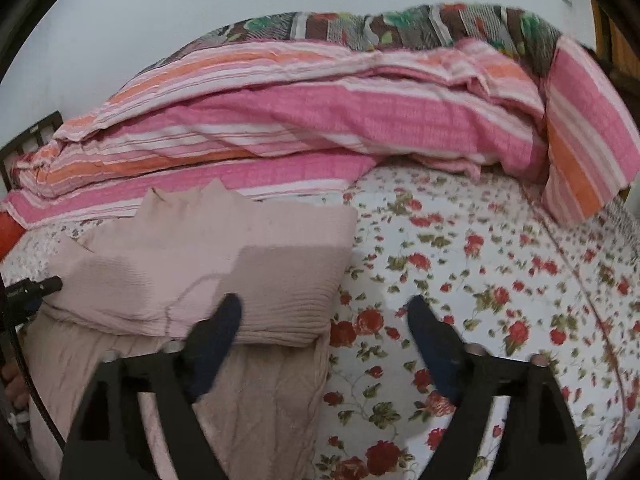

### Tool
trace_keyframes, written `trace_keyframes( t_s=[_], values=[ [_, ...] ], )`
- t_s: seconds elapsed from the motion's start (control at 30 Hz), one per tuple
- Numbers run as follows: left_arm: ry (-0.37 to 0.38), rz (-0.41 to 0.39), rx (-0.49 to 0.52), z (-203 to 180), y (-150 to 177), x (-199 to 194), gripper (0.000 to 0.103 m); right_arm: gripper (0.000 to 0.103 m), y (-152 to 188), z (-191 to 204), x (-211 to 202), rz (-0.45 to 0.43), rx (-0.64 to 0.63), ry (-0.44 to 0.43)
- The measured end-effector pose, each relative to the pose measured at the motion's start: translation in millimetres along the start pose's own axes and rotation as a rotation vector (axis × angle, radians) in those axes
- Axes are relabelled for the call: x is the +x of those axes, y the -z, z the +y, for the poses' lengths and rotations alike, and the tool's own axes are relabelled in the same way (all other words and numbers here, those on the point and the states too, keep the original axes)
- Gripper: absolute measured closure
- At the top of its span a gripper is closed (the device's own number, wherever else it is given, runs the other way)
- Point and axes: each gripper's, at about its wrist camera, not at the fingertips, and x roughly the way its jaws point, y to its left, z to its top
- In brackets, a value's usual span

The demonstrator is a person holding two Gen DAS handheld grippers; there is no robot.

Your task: Fold small clothes

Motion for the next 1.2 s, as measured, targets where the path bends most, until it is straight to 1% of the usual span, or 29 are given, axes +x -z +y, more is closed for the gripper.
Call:
trace_keyframes(
  t_s=[0.03, 0.1, 0.17, 0.27, 0.3, 0.37, 0.47, 0.53, 0.57, 0.63, 0.73, 0.87, 0.93, 1.1, 1.2],
  values=[
    [-0.01, -0.001, 0.009, -1.6, 1.1, 0.4, 0.045, 0.016, -0.4, -0.3, 0.9, 0.004, 0.0, 0.001],
    [-0.021, -0.005, 0.017, -4.0, 1.9, 0.6, 0.045, 0.016, -3.3, -0.2, 4.2, 0.043, 0.016, 0.007],
    [-0.025, -0.008, 0.016, -4.7, 2.5, -0.1, 0.045, 0.016, -4.6, -3.3, 4.5, 0.052, 0.037, 0.016],
    [-0.031, -0.006, 0.022, -5.9, 2.7, -0.3, 0.045, 0.016, -3.5, -10.3, -2.3, -0.016, 0.047, -0.007],
    [-0.038, -0.005, 0.029, -7.3, 2.6, -0.3, 0.045, 0.016, -2.8, -12.7, -6.0, -0.045, 0.039, -0.034],
    [-0.047, -0.003, 0.044, -9.6, 2.9, -0.7, 0.045, 0.016, -3.4, -14.6, -8.6, -0.059, 0.035, -0.059],
    [-0.05, 0.0, 0.059, -12.5, 3.4, -1.5, 0.045, 0.016, -4.8, -17.5, -8.2, -0.064, 0.031, -0.024],
    [-0.05, 0.002, 0.064, -12.9, 3.6, -2.1, 0.045, 0.016, -3.7, -20.2, -6.3, -0.047, 0.032, 0.007],
    [-0.052, 0.005, 0.068, -13.0, 3.7, -1.8, 0.045, 0.016, -3.7, -21.9, -2.9, -0.015, 0.046, 0.033],
    [-0.059, 0.009, 0.085, -14.6, 4.8, -1.7, 0.045, 0.016, -2.2, -25.1, 1.2, 0.014, 0.063, 0.047],
    [-0.075, 0.007, 0.107, -17.8, 6.9, -1.9, 0.045, 0.016, 2.9, -26.4, 4.1, 0.01, 0.089, 0.06],
    [-0.079, 0.007, 0.115, -18.3, 6.9, -1.3, 0.045, 0.018, 7.3, -21.4, 5.7, 0.005, 0.066, 0.059],
    [-0.075, 0.007, 0.113, -17.6, 6.8, -1.0, 0.044, 0.021, 9.8, -19.6, 6.4, -0.003, 0.061, 0.065],
    [-0.06, 0.007, 0.116, -16.7, 6.9, -0.1, 0.041, 0.025, 11.4, -15.1, 10.4, 0.023, 0.043, 0.053],
    [-0.06, 0.01, 0.124, -17.7, 7.1, 0.2, 0.039, 0.031, 13.0, -10.3, 14.7, 0.047, 0.021, 0.045]
  ],
)
